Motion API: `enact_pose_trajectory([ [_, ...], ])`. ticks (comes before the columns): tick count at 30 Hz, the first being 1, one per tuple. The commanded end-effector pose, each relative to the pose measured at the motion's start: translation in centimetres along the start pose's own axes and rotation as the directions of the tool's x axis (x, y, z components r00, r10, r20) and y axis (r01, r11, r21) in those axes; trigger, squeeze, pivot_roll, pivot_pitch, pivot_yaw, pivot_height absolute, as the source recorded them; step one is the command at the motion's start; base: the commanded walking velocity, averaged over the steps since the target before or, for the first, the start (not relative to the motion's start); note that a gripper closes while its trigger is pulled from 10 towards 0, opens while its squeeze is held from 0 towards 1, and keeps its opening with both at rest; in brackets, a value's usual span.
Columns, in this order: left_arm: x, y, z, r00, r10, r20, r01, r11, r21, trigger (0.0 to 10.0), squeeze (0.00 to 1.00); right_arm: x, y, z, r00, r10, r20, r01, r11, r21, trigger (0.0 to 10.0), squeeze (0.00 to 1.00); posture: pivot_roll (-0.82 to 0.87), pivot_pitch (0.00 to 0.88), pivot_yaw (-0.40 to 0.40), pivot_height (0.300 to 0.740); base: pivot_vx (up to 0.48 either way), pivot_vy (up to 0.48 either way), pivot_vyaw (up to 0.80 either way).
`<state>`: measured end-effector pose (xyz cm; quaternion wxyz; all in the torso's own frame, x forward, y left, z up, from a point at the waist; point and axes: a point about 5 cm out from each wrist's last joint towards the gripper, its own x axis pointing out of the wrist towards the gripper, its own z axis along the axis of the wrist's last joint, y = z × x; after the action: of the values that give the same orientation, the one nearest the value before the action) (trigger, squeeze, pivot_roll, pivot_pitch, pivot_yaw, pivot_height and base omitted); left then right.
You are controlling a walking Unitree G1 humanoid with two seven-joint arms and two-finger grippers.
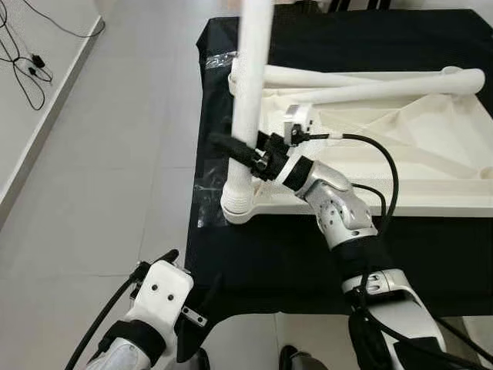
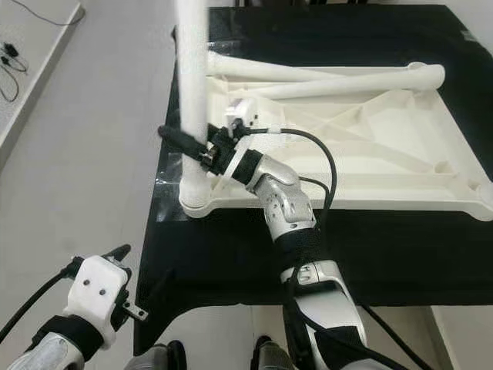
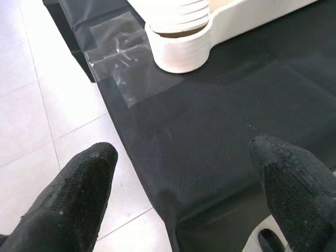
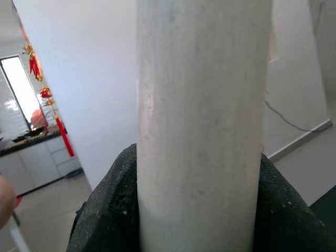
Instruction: Building children table
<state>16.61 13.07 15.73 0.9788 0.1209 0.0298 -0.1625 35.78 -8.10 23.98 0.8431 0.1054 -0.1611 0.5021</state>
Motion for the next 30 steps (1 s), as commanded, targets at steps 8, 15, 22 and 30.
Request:
enact_pose_trajectory([
  [8,-0.2,0.0,-0.8,0.999,-0.013,-0.047,0.014,1.0,0.013,10.0,0.0,-2.4,-0.2,-0.2,1.0,-0.003,-0.026,0.002,1.0,-0.026,10.0,0.0,0.09,0.233,0.016,0.74,0.0,0.0,0.0],
  [15,-0.1,0.2,-0.8,0.999,-0.011,-0.044,0.012,1.0,0.018,10.0,0.0,-2.4,-0.4,1.8,0.999,0.013,0.039,-0.012,1.0,-0.025,10.0,0.0,0.09,0.232,0.017,0.74,0.0,0.0,0.0],
  [22,-0.1,0.3,-0.7,0.999,-0.008,-0.042,0.009,1.0,0.023,10.0,0.0,-2.8,1.0,0.1,0.995,0.074,-0.065,-0.08,0.992,-0.101,10.0,0.0,0.1,0.233,0.019,0.74,0.0,0.0,0.0],
  [30,0.0,0.3,-0.7,0.999,-0.01,-0.041,0.011,1.0,0.029,10.0,0.0,-2.1,0.1,1.6,1.0,0.0,0.007,0.0,0.993,-0.117,10.0,0.0,0.1,0.238,0.02,0.74,0.0,0.0,0.0],
])
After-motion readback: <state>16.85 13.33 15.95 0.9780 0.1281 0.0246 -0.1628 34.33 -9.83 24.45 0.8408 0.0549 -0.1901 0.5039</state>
